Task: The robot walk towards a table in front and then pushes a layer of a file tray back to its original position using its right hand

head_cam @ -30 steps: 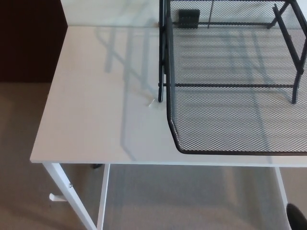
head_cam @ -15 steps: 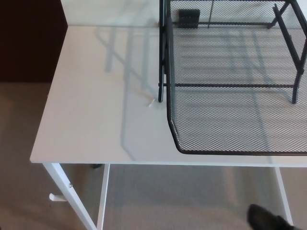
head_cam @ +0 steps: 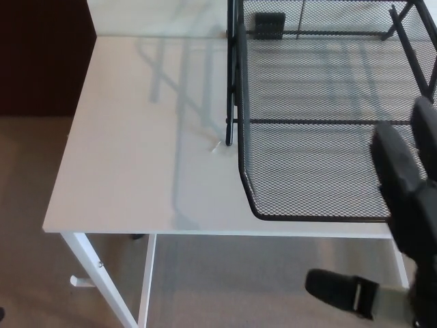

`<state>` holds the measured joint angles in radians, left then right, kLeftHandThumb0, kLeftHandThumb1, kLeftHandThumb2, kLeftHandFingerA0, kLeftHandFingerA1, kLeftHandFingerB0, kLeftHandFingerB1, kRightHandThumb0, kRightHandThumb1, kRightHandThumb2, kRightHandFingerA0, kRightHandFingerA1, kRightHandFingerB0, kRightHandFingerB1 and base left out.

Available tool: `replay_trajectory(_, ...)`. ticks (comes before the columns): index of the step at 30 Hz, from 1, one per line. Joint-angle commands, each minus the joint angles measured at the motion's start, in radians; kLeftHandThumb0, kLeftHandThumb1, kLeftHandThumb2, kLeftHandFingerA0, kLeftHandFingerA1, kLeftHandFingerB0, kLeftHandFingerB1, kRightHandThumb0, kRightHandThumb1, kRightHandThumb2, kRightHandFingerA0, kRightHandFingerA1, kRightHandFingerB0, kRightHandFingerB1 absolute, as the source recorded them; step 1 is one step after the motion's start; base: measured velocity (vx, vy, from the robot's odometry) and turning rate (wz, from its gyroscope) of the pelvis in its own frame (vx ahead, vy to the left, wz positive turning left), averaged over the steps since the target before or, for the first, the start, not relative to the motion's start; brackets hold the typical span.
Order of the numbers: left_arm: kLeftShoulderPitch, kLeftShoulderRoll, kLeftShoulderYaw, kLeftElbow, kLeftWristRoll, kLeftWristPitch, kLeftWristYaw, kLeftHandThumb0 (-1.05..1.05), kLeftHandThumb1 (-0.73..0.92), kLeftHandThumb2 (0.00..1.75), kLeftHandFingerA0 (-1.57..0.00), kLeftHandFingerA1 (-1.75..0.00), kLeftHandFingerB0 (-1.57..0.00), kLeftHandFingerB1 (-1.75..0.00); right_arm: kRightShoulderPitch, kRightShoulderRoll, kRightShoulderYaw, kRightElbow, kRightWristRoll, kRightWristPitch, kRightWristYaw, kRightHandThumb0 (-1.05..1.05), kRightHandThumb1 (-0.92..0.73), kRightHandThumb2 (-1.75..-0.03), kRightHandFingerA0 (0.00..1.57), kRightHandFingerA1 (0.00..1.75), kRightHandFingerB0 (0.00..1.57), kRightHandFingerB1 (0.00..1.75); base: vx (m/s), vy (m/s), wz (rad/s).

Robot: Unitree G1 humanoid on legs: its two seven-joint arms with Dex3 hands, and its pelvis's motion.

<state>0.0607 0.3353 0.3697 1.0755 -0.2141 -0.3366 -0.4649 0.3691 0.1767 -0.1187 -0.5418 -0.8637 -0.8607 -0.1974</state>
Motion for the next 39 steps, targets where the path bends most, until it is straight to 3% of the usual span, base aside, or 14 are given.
replay_trajectory(1, -0.016, 0.037, 0.014, -0.002, -0.024, 0.073, -0.009, -0.18, 0.55, 0.6, -0.43, -0.46, -0.42, -0.4, -0.091, -0.064, 0.022, 0.097, -0.34, 0.246, 0.065, -0.82, -0.45, -0.83, 0.0, 0.18, 0.0, 0.0, 0.0, 0.0, 0.0)
replay_trajectory(3, -0.018, 0.037, 0.016, -0.003, -0.026, 0.074, -0.01, -0.18, 0.54, 0.6, -0.44, -0.46, -0.41, -0.4, -0.103, -0.069, 0.03, 0.11, -0.353, 0.267, 0.063, -0.8, -0.44, -0.84, 0.0, 0.2, 0.0, 0.02, 0.0, 0.0, 0.0)
replay_trajectory(4, -0.022, 0.039, 0.014, -0.004, -0.023, 0.073, -0.01, -0.19, 0.53, 0.6, -0.43, -0.46, -0.41, -0.4, -0.118, -0.073, 0.038, 0.121, -0.369, 0.291, 0.068, -0.81, -0.37, -0.69, 0.0, 0.0, 0.0, 0.0, 0.0, 0.0, 0.0)
replay_trajectory(13, -0.027, 0.038, 0.006, -0.015, -0.012, 0.07, 0.01, -0.18, 0.51, 0.59, -0.45, -0.46, -0.41, -0.4, -0.183, -0.112, 0.088, 0.207, -0.427, 0.398, 0.019, -0.64, -0.26, -0.63, 0.0, 0.08, 0.04, 0.05, 0.0, 0.0, 0.0)
replay_trajectory(14, -0.032, 0.038, 0.005, -0.019, -0.012, 0.078, 0.013, -0.17, 0.52, 0.58, -0.47, -0.46, -0.41, -0.39, -0.21, -0.119, 0.099, 0.243, -0.443, 0.427, 0.013, -0.42, -0.24, -0.57, 0.0, 0.08, 0.11, 0.06, 0.0, 0.0, 0.0)
replay_trajectory(20, -0.046, 0.042, 0.01, -0.017, -0.018, 0.09, 0.007, -0.15, 0.53, 0.58, -0.47, -0.46, -0.44, -0.4, -0.25, -0.154, 0.14, 0.301, -0.451, 0.502, 0.006, -0.13, -0.25, -0.58, 0.0, 0.22, 0.1, 0.0, 0.0, 0.0, 0.0)
replay_trajectory(22, -0.044, 0.042, 0.01, -0.023, -0.02, 0.093, 0.003, -0.13, 0.55, 0.58, -0.46, -0.46, -0.43, -0.39, -0.256, -0.164, 0.152, 0.312, -0.453, 0.521, 0.008, -0.14, -0.19, -0.6, 0.0, 0.32, 0.0, 0.14, 0.0, 0.0, 0.0)
replay_trajectory(24, -0.044, 0.042, 0.005, -0.027, -0.013, 0.092, 0.006, -0.12, 0.55, 0.57, -0.47, -0.45, -0.43, -0.39, -0.263, -0.177, 0.166, 0.326, -0.448, 0.546, 0.025, -0.14, -0.21, -0.59, 0.0, 0.28, 0.0, 0.09, 0.0, 0.0, 0.0)
replay_trajectory(25, -0.044, 0.042, 0.005, -0.029, -0.012, 0.094, 0.015, -0.12, 0.54, 0.56, -0.48, -0.45, -0.45, -0.39, -0.266, -0.185, 0.174, 0.334, -0.443, 0.555, 0.021, -0.12, -0.29, -0.57, 0.0, 0.14, 0.0, 0.21, 0.0, 0.0, 0.0)
replay_trajectory(26, -0.048, 0.043, 0.007, -0.031, -0.015, 0.101, 0.013, -0.11, 0.55, 0.56, -0.48, -0.45, -0.45, -0.39, -0.271, -0.192, 0.182, 0.341, -0.443, 0.566, 0.015, -0.14, -0.26, -0.62, 0.0, 0.3, 0.04, 0.1, 0.0, 0.0, 0.0)
replay_trajectory(30, -0.054, 0.042, 0.004, -0.028, -0.008, 0.099, 0.023, -0.11, 0.54, 0.56, -0.5, -0.45, -0.45, -0.39, -0.288, -0.22, 0.215, 0.365, -0.433, 0.608, 0.0, -0.15, -0.28, -0.59, 0.0, 0.16, 0.09, 0.08, 0.0, 0.0, 0.0)
replay_trajectory(36, -0.053, 0.044, 0.007, -0.039, -0.017, 0.111, 0.01, -0.11, 0.54, 0.56, -0.49, -0.45, -0.46, -0.39, -0.326, -0.248, 0.254, 0.374, -0.422, 0.669, -0.011, -0.2, -0.18, -0.59, 0.0, 0.27, 0.0, 0.12, 0.0, 0.0, 0.0)
replay_trajectory(38, -0.053, 0.047, 0.004, -0.039, -0.013, 0.105, 0.0, -0.13, 0.55, 0.58, -0.48, -0.46, -0.45, -0.39, -0.35, -0.257, 0.264, 0.387, -0.423, 0.686, -0.031, -0.19, -0.24, -0.58, 0.0, 0.18, 0.09, 0.01, 0.0, 0.0, 0.0)
replay_trajectory(39, -0.055, 0.047, 0.003, -0.038, -0.012, 0.102, 0.003, -0.14, 0.53, 0.58, -0.49, -0.46, -0.47, -0.4, -0.374, -0.265, 0.268, 0.403, -0.426, 0.698, -0.037, -0.22, -0.32, -0.52, 0.0, 0.02, 0.0, 0.19, 0.0, 0.0, 0.0)
